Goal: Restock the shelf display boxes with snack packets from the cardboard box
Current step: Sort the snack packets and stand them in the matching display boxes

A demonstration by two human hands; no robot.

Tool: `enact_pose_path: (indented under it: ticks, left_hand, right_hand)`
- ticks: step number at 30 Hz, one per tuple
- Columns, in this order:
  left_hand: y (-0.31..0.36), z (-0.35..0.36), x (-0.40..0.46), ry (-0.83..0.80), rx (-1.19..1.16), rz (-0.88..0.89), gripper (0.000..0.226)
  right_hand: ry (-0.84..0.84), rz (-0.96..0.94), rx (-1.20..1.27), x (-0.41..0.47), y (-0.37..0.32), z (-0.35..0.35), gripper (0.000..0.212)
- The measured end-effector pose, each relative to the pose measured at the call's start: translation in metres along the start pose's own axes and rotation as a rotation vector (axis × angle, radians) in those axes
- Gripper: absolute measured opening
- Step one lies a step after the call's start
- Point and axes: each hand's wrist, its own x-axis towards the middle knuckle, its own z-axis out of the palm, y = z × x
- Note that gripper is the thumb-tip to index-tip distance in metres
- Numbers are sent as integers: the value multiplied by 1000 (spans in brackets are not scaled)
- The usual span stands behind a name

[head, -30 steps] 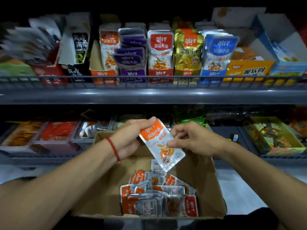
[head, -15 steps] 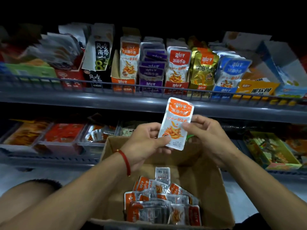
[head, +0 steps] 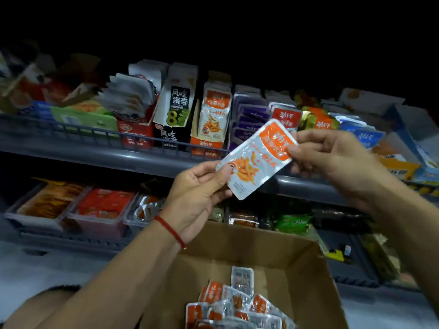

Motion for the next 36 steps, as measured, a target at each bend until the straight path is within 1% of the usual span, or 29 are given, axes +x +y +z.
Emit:
enact_pose_path:
  ticks: [2, 4, 5, 6, 8, 9, 11, 13, 16, 19, 24, 27, 33, 36]
  left_hand:
    - [10, -5, 6, 51, -34, 78, 34]
    - [21, -12, 11, 116, 10, 136, 40]
    - [26, -16, 14, 153, 51, 150, 38]
    - [30, -21, 16, 190, 86, 154, 31]
    - [38, -28, 19, 234, 109, 126, 16]
    - [41, -31, 20, 237, 118, 104, 13]
    - [48, -37, 22, 243, 156, 71, 13]
    - [52, -44, 25, 264, 181, 65, 13]
    - [53, -51, 29, 284, 209, 53, 13]
    - [51, -55, 33, 292, 248, 17, 15]
    - [50, -55, 37, 301, 255, 7, 14]
    - [50, -53, 36, 297, 267, 6, 14]
    - [51, -53, 33, 298, 299, -6, 11]
    - [50, -51, 30, 298, 329, -3, 11]
  right_hand:
    - [27, -150, -161, 21, -30, 7, 14]
    - [65, -278, -260, 44, -58, 14, 3]
    - [87, -322, -290, 58, -70, 16, 3]
    - [103, -348, -323, 73, -80, 20, 2]
    - [109, -343, -415, 108, -88, 28, 2]
    - [95, -326, -464, 125, -87, 32, 4]
    - [76, -283, -560, 157, -77, 39, 9]
    - [39, -254, -653, 178, -67, 44, 6]
    - [-8, -227, -777, 193, -61, 57, 20]
    - [-2, -220, -914, 200, -57, 72, 32]
    - [39, -232, -1069, 208, -48, 84, 32]
    - [61, -247, -1135, 210, -48, 85, 35]
    - [85, -275, -1183, 216, -44, 85, 36]
    - [117, -324, -1199, 212, -47, 83, 33]
